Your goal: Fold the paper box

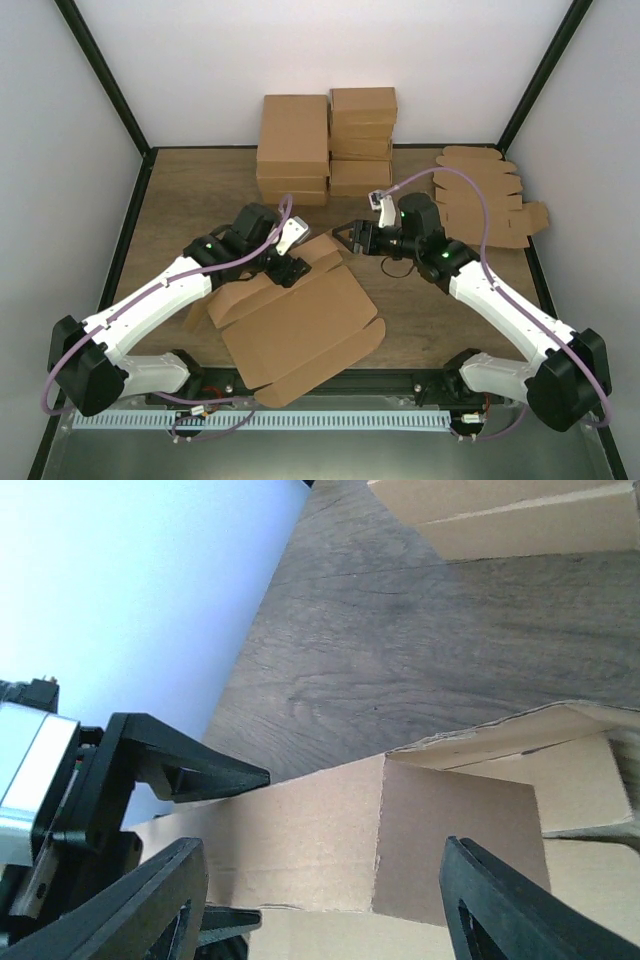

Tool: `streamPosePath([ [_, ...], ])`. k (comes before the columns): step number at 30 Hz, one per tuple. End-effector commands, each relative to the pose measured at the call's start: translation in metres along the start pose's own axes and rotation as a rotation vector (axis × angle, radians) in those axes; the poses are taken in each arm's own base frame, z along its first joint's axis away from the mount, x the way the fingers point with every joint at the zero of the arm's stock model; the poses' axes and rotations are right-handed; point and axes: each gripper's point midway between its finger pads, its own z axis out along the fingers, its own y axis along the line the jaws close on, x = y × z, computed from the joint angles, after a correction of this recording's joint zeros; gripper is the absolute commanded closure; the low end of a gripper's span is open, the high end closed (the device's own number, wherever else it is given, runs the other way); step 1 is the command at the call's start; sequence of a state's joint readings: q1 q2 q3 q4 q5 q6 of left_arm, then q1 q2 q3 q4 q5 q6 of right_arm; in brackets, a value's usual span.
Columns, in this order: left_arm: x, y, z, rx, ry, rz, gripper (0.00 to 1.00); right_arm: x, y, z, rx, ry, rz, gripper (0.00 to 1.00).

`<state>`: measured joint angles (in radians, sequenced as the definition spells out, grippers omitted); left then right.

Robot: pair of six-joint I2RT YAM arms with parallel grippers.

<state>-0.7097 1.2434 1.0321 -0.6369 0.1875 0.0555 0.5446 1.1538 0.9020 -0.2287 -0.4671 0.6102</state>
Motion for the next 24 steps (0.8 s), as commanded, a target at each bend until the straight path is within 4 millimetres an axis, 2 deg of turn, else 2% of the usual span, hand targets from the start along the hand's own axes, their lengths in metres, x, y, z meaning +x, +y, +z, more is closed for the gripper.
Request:
streamPosePath([
  [1,-0.0023,-0.0048,0.0020,0.019,-0.010,0.005,0.24,-0.0109,0.0183,-0.0063,-0.091,-0.052,0.098,0.33],
  [12,-0.0015,-0.0065,0.0035,0.021,-0.008,0.008,0.25,-0.0039,0.0211,-0.0031,-0.145,-0.043,0.201,0.33],
  [19,-0.0007,-0.0071,0.0046,0.022,-0.007,0.007,0.25,-0.0034,0.0207,-0.0089,-0.159,-0.087,0.257,0.31],
  [21,-0.0010,-0.0077,0.0044,0.023,-0.008,0.008,0.25,-0.0043,0.0206,-0.0103,-0.155,-0.094,0.249,0.27],
  [24,-0.0010,-0.0078,0.0038,0.022,-0.010,0.009,0.25,-0.0057,0.0194,-0.0125,-0.139,-0.104,0.245,0.08],
])
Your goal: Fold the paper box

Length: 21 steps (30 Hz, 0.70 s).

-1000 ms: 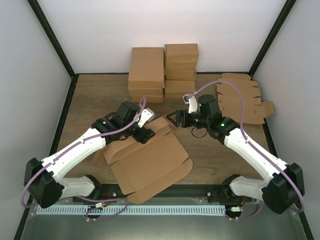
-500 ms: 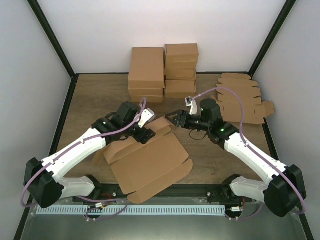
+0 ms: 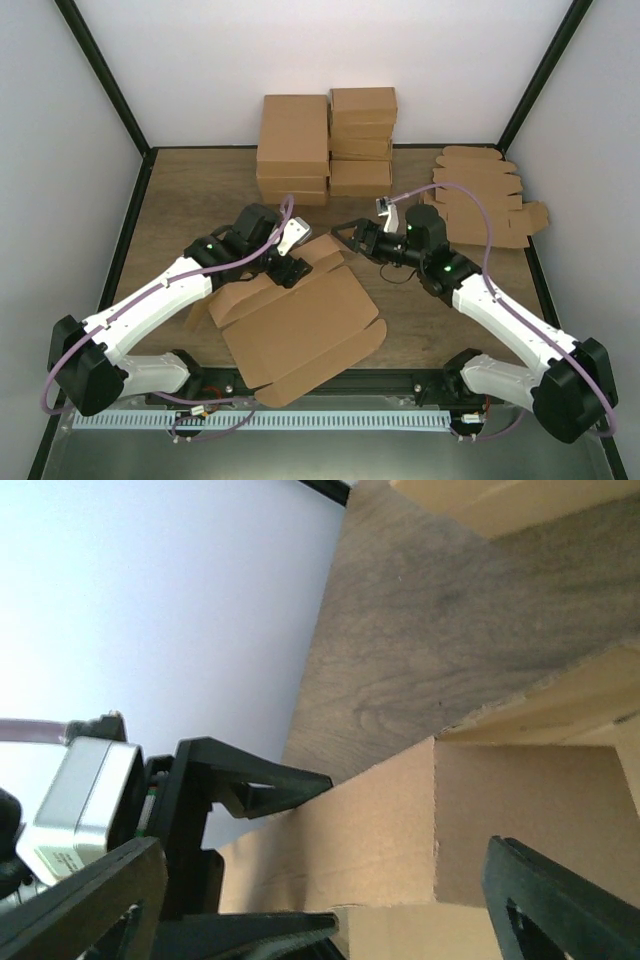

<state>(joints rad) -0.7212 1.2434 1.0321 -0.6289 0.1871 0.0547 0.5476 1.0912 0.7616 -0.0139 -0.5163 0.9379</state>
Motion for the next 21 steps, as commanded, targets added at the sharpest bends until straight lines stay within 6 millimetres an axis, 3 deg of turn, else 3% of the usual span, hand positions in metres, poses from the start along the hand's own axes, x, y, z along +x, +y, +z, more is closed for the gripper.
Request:
streamPosePath([
  [1,0.001,-0.004,0.003,0.014,-0.003,-0.001,0.25,-0.010,0.015,-0.008,-0.023,-0.053,-0.020,0.02],
  [14,0.003,-0.005,0.005,0.017,-0.003,0.000,0.25,0.001,0.007,0.003,-0.041,0.005,0.116,0.01],
  [18,0.002,-0.005,0.005,0.017,-0.004,0.000,0.25,0.004,0.012,0.010,-0.064,0.017,0.119,0.12],
  [21,0.003,-0.004,0.006,0.015,-0.002,-0.001,0.25,0.007,0.016,0.017,-0.062,0.036,0.127,0.14],
])
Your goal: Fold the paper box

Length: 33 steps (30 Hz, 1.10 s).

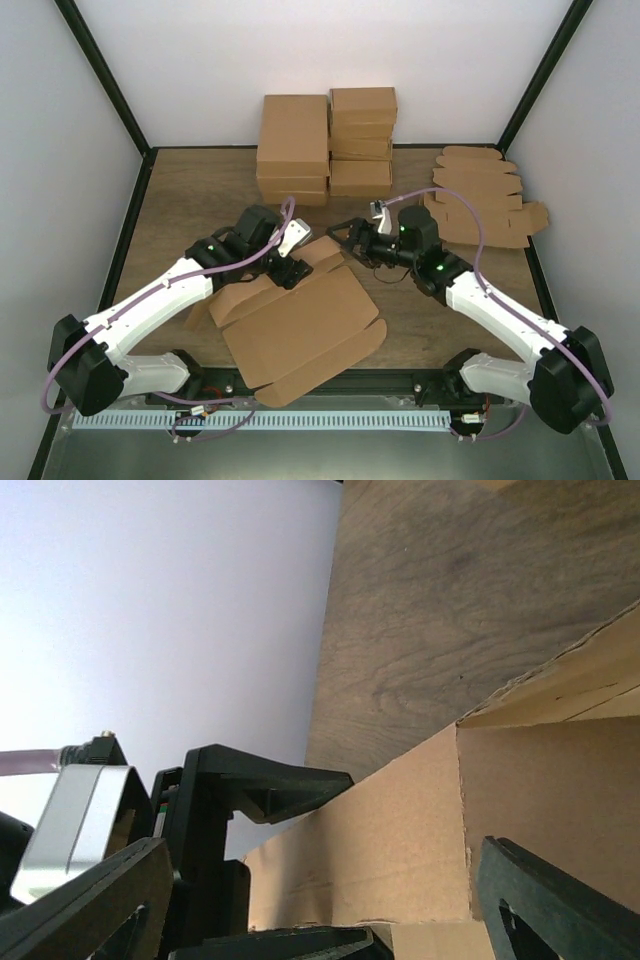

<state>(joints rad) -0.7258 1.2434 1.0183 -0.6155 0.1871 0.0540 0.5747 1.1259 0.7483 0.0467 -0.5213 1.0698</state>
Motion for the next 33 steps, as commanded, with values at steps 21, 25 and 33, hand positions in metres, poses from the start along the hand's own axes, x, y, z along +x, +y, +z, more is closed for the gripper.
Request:
streamPosePath([
  [21,0.009,0.005,0.019,-0.020,0.029,0.014,0.25,0.004,-0.027,0.002,0.172,-0.052,-0.038,0.30],
  [25,0.011,0.006,0.019,-0.025,0.035,0.019,0.25,0.018,-0.018,0.017,0.085,0.051,-0.027,0.32],
  [33,0.010,0.006,0.018,-0.027,0.030,0.020,0.24,0.024,-0.013,0.025,0.037,0.078,0.025,0.23],
])
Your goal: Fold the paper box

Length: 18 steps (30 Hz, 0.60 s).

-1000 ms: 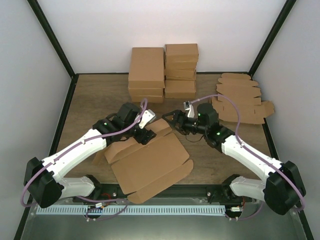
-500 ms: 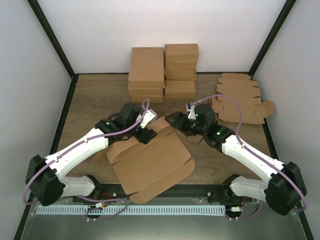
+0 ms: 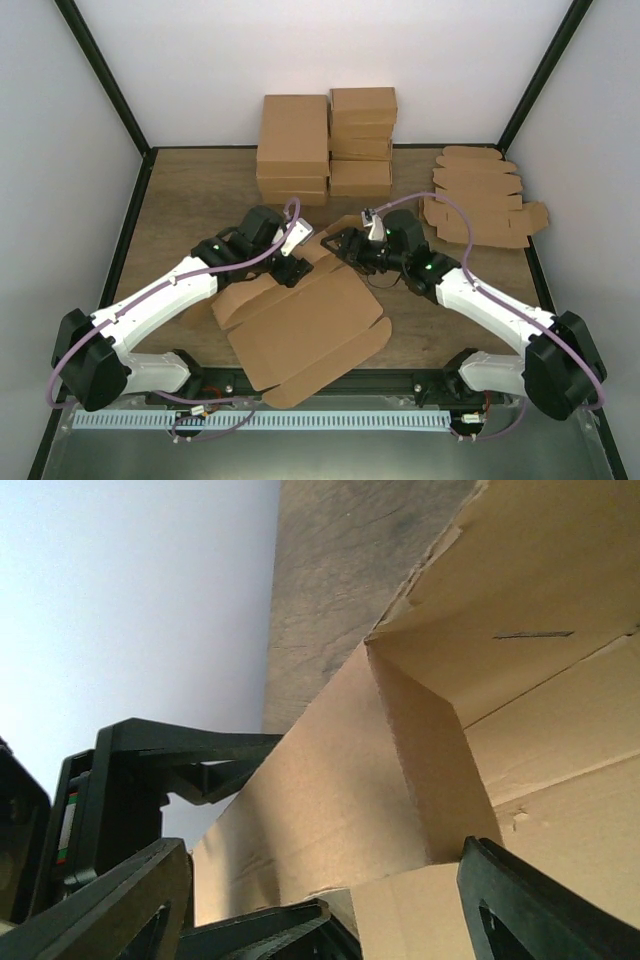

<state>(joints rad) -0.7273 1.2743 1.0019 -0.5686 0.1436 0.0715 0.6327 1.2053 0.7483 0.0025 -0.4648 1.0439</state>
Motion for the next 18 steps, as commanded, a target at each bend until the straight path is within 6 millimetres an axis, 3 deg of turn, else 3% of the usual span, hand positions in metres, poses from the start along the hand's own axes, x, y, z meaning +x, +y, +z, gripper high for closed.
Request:
streamPosePath([
  [1,0.0083,-0.0033,0.0057,0.016,0.026,0.002,0.24,0.0047,0.0173,0.0034,-0.072,0.024,0.016,0.23],
  [18,0.0072,-0.0039,0.0077,0.021,0.028,0.012,0.24,0.0004,0.0170,0.0105,-0.061,-0.018,0.060,0.41],
])
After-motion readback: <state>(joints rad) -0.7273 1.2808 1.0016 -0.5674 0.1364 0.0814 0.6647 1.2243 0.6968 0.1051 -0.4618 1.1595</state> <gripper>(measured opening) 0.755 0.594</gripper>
